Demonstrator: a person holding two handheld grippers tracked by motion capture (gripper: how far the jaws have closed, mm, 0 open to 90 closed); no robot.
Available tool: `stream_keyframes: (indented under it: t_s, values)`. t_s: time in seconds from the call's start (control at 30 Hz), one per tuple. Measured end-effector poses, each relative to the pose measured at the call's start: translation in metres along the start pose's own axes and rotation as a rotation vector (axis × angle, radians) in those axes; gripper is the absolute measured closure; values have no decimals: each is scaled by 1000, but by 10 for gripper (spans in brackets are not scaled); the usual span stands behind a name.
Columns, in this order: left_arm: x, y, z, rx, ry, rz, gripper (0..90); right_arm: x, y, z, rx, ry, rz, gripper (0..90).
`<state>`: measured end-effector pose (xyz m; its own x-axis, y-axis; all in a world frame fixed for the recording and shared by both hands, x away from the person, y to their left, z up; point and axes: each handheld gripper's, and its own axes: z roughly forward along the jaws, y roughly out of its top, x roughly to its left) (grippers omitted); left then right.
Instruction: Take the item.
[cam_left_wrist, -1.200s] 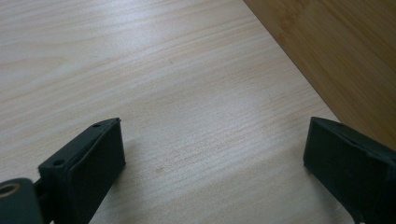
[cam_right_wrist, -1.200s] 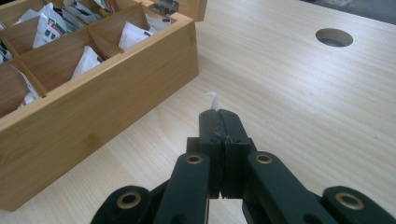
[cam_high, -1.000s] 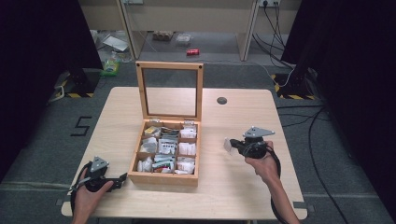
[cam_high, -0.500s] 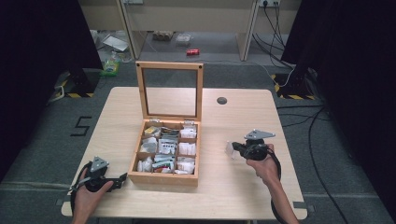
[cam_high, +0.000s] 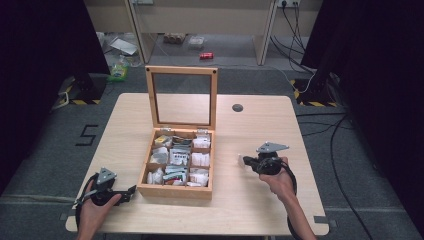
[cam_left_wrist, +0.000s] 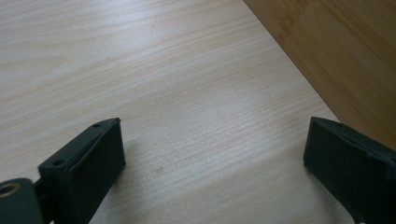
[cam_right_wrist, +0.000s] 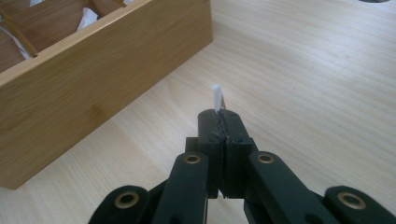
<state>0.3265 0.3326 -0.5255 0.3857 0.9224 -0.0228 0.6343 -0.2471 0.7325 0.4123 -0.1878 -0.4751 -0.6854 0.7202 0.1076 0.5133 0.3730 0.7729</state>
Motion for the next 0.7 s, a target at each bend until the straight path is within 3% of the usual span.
stream_keyframes:
  t_s: [0.23,0.43,0.53,0.7]
  values:
    - [0,0,0,0,0,0,47,2,0,5,8,-6,-7,877]
    - [0,0,0,0,0,0,47,-1,-7,8,26,4,28,835]
    - [0,0,0,0,0,0,47,0,-6,9,19,12,33,762]
    - [0,0,0,0,0,0,47,5,-2,8,18,28,35,716]
